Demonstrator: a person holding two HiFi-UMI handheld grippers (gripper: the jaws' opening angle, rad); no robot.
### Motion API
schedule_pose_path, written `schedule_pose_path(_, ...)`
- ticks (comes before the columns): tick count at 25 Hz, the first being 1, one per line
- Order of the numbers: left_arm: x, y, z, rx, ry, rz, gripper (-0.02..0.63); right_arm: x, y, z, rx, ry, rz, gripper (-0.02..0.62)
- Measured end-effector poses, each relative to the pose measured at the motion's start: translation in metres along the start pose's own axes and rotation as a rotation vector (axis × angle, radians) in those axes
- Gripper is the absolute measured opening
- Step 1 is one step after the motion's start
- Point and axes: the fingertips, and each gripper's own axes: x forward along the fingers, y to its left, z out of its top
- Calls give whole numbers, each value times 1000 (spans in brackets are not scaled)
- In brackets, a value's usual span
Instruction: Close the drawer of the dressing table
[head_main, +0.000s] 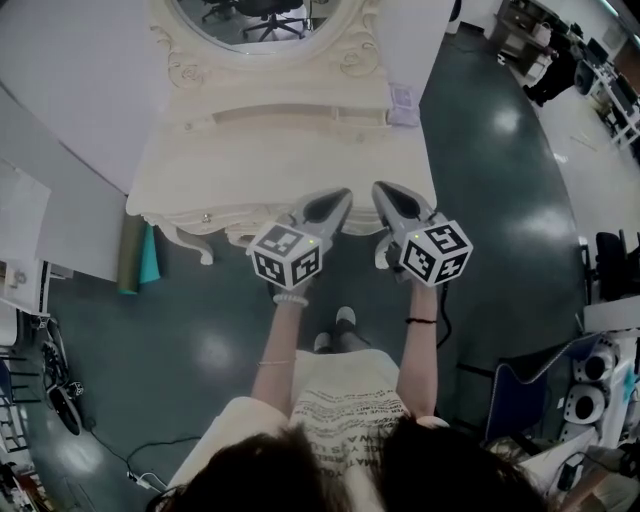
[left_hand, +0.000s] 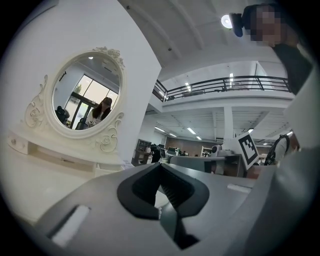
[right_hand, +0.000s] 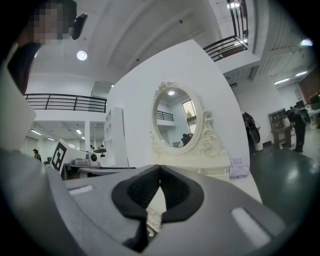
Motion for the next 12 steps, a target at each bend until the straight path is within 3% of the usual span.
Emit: schedule_pose_path(12, 38, 37, 1, -20, 4, 49, -2, 37, -46, 6, 31, 17, 45, 3)
